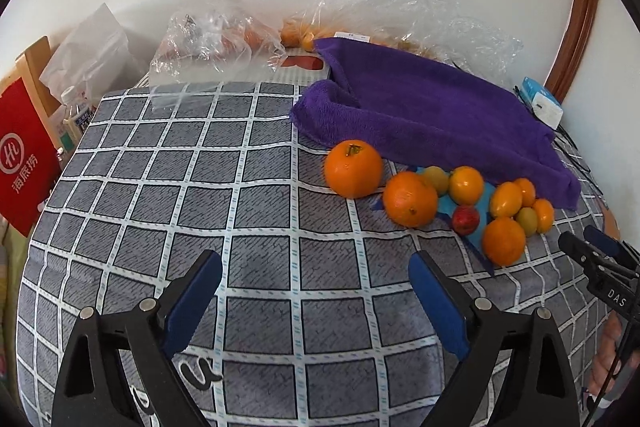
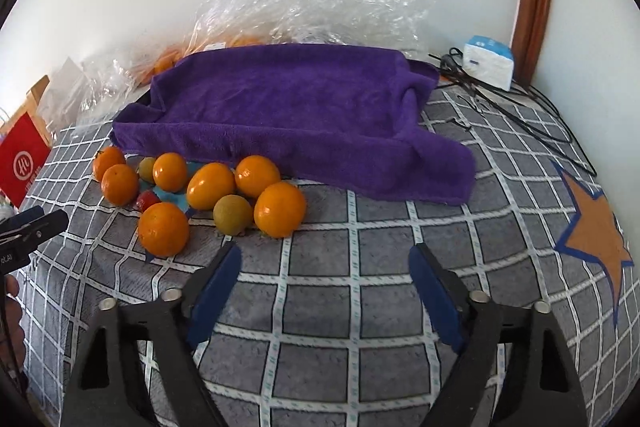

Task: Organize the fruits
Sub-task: 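Grasp a large orange with the left tool while the right tool grasps an orange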

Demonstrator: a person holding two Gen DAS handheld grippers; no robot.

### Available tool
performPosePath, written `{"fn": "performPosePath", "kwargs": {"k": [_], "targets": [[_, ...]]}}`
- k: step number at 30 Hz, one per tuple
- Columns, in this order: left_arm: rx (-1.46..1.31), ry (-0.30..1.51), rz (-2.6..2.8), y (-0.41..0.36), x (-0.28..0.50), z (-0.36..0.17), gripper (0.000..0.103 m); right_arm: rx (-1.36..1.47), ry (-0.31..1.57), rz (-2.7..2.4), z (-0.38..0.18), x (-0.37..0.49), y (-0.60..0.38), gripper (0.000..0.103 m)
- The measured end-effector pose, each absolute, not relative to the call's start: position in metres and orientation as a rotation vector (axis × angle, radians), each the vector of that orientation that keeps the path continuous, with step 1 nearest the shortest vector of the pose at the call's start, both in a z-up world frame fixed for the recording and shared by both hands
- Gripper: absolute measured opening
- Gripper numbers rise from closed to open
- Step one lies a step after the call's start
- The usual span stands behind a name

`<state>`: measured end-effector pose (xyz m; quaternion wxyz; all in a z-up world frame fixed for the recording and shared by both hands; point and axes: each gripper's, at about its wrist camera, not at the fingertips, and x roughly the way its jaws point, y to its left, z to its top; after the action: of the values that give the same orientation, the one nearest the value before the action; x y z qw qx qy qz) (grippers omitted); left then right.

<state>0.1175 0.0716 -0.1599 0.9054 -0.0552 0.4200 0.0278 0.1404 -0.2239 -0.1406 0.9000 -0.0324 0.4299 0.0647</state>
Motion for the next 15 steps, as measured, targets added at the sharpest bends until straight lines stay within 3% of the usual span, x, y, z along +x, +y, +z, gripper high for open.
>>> {"fn": "performPosePath", "kwargs": {"k": [8,15], "targets": [[-0.111,0.879,0.088,0.076,0.126,-0.178,0.094,-0.044,0.897,0.140,-0.148,0.155,-0.216,0.061],[-0.156,0.865,0.082,0.084,0.124,-0.181,0.086,-0.037,0.929,0.174,-0.154,0.172,-0.209,0.057]]}}
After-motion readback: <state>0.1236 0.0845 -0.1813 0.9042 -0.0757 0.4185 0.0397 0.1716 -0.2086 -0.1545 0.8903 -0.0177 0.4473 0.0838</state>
